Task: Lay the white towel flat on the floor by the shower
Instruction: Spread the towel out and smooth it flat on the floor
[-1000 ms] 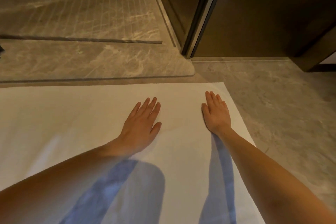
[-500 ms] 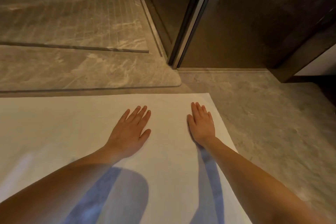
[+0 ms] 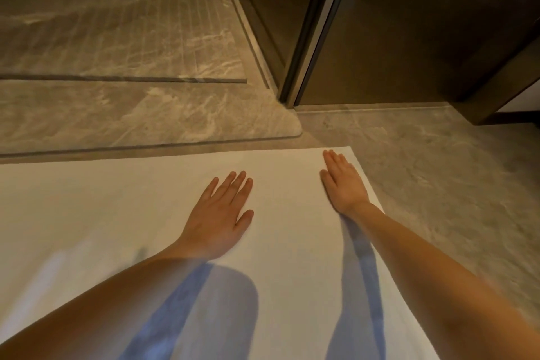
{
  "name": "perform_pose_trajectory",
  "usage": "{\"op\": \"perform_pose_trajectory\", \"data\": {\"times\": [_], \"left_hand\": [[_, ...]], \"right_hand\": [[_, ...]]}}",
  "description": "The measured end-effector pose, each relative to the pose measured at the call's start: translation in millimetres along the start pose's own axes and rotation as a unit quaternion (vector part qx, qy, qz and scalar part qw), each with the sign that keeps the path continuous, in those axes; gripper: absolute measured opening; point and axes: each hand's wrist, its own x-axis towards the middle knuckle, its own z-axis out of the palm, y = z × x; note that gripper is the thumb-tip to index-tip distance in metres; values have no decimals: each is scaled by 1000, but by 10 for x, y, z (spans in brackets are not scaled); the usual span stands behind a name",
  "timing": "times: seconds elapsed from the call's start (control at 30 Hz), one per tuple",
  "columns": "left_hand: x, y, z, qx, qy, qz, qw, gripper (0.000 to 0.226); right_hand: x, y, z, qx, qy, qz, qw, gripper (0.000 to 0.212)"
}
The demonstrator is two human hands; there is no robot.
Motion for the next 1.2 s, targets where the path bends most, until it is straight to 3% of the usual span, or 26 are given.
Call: {"op": "perform_pose_trajectory", "data": {"times": [0.17, 0.33, 0.5, 0.63, 0.8, 0.9, 1.03, 1.2], "left_hand": [[-5, -5, 13, 6, -5, 0, 1000, 66], [-2, 19, 0, 9, -3, 4, 1000, 68], [-11, 16, -33, 12, -20, -1, 1000, 69], [-10, 45, -96, 10, -30, -6, 999, 62], [-141, 177, -251, -5, -4, -8, 1000, 53], [-480, 162, -405, -67, 19, -57, 996, 48], [-1282, 75, -557, -53, 57, -60, 995, 45], [-2195, 23, -466, -54, 23, -81, 995, 55]], "right_hand": [[8, 189, 7, -14, 1, 57, 998, 59], [28, 137, -179, -69, -70, 66, 993, 61], [-621, -543, -92, 22, 37, -23, 999, 55], [-1338, -1145, 205, 42, 0, -116, 992, 60], [-1641, -1509, 337, 57, -12, -100, 993, 54], [-1704, -1628, 294, 79, 4, -88, 993, 50], [-1902, -1802, 195, 112, 42, -94, 988, 48], [-2212, -1954, 340, 73, -15, -156, 985, 54]]}}
